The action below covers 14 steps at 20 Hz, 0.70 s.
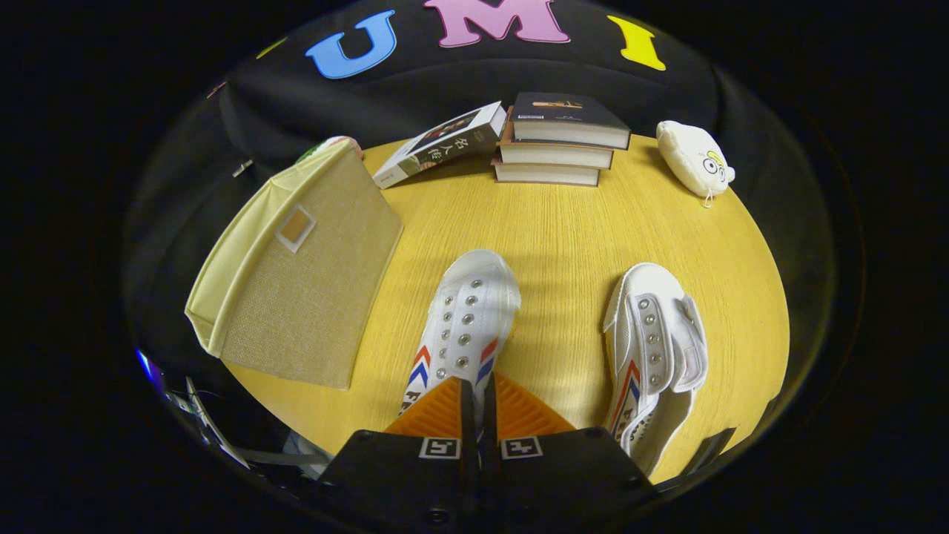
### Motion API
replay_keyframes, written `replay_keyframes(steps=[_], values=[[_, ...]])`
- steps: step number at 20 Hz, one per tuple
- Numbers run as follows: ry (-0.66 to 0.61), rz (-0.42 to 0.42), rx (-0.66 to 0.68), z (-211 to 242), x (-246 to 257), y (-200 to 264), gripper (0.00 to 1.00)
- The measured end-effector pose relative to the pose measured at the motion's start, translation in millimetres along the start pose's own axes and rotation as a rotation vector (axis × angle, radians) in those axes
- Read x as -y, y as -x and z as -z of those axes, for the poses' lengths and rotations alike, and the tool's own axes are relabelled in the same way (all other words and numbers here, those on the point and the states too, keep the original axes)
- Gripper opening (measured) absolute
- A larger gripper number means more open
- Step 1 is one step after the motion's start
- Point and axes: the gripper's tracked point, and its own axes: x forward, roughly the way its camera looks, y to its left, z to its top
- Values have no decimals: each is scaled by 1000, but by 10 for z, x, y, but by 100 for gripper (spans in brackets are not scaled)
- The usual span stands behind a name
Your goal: Open the storage box then place both shoes into the box .Put the left shoe in first, then the right shoe, with the right side of both shoes facing outward in a uniform manner.
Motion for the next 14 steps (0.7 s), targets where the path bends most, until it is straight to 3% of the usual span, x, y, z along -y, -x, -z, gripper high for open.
replay_keyframes(steps=[4, 14], values=[[-10, -19, 22, 15, -73, 21, 5], [-100, -84, 167, -445, -260, 508, 5]])
